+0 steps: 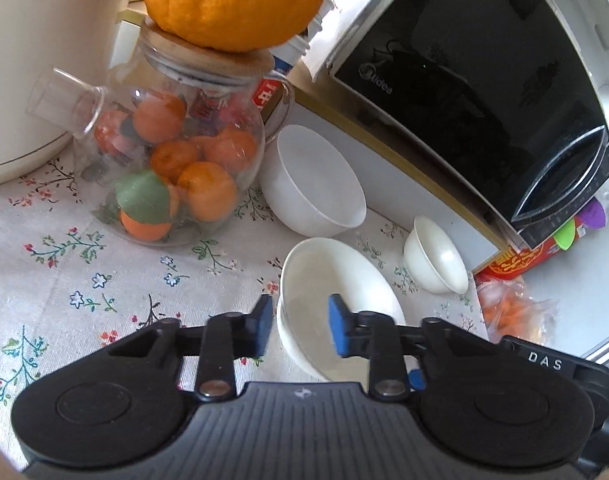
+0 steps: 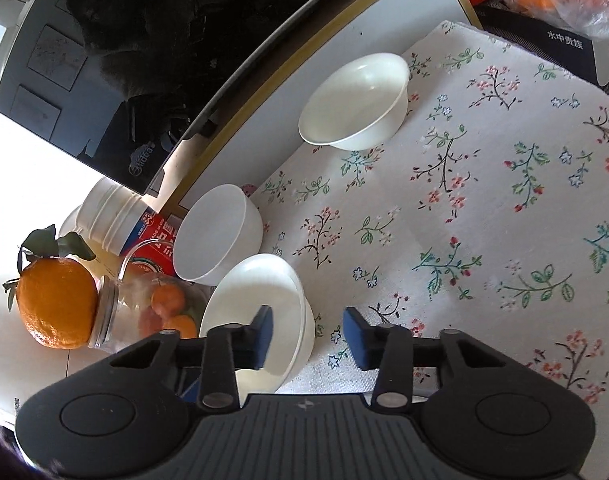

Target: Organize plates and bowls

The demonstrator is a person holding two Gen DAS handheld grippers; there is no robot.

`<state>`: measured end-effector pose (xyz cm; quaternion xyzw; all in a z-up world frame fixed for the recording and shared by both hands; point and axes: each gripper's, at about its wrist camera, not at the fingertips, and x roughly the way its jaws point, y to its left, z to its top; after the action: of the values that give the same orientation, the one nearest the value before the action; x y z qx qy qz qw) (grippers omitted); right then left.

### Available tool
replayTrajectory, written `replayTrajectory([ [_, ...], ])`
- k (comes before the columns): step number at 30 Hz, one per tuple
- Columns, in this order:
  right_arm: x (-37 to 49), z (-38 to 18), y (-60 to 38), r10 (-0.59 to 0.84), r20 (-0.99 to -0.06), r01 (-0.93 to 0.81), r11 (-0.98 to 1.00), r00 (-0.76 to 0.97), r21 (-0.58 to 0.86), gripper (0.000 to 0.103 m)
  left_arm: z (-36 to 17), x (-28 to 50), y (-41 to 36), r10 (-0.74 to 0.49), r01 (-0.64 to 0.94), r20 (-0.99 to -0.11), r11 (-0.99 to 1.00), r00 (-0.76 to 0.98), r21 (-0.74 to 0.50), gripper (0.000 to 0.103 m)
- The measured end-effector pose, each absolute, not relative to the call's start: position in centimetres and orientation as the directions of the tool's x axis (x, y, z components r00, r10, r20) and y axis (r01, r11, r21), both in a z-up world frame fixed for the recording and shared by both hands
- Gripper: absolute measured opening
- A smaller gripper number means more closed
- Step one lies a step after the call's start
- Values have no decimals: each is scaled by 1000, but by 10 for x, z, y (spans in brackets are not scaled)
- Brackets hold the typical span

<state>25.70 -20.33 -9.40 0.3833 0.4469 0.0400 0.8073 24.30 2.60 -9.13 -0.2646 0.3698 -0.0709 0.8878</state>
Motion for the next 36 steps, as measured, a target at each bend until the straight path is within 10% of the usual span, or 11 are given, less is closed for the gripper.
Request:
replayTrajectory([
  [15, 261, -106, -196, 443, -681, 284, 674, 583, 682, 7, -95, 244, 30, -329, -46, -633, 865, 701, -500, 6],
  [36, 241, -65, -168, 522, -665, 208, 681, 534, 702, 5, -64, 215, 77, -322, -132, -728, 862, 605, -490, 6],
])
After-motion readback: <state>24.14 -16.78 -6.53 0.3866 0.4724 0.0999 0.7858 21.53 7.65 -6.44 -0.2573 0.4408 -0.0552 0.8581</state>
